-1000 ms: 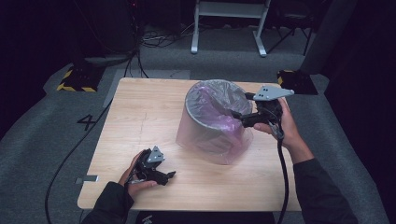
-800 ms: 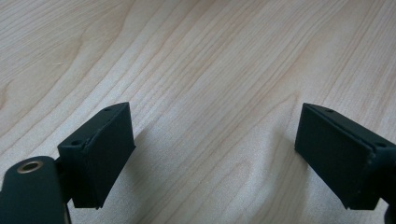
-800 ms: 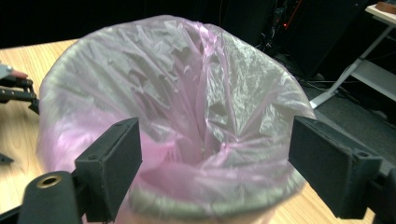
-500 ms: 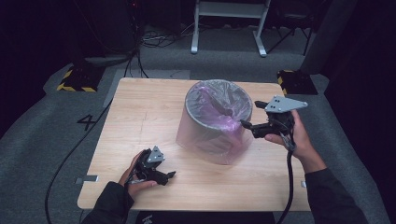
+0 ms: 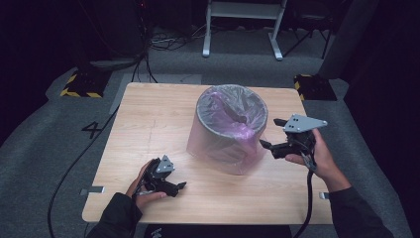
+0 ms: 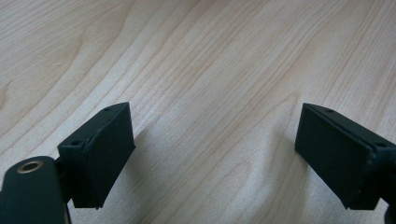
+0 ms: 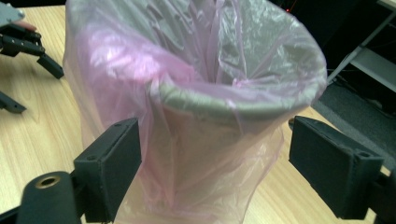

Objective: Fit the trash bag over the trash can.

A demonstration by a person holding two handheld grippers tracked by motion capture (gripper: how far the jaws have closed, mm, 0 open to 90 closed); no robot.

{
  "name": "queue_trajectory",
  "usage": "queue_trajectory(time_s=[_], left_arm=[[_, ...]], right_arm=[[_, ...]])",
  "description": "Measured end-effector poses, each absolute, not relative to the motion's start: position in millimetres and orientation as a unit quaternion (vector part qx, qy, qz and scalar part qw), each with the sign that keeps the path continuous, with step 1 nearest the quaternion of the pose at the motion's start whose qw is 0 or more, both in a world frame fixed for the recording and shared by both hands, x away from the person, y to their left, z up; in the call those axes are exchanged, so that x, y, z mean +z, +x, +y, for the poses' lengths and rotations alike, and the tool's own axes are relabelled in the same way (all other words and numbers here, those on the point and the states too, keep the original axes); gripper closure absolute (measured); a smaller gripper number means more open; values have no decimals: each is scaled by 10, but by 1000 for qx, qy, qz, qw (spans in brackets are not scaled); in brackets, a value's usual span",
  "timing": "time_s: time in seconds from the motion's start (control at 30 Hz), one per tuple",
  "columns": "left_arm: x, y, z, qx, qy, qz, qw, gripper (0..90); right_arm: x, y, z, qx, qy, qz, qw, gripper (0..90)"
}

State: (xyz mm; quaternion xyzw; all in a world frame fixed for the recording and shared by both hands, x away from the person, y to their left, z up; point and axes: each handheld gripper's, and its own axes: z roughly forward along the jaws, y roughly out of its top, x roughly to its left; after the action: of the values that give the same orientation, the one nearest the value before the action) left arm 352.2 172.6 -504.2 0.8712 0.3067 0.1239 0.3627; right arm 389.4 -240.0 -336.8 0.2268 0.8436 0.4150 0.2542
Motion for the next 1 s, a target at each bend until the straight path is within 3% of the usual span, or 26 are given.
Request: queue_trajectory(time_s=[1.0], left_arm=[[-5042,3519,1725,124,871,308,362,113]], right_arm=[[-4109,3794,-2637,348,251,874,229,166]])
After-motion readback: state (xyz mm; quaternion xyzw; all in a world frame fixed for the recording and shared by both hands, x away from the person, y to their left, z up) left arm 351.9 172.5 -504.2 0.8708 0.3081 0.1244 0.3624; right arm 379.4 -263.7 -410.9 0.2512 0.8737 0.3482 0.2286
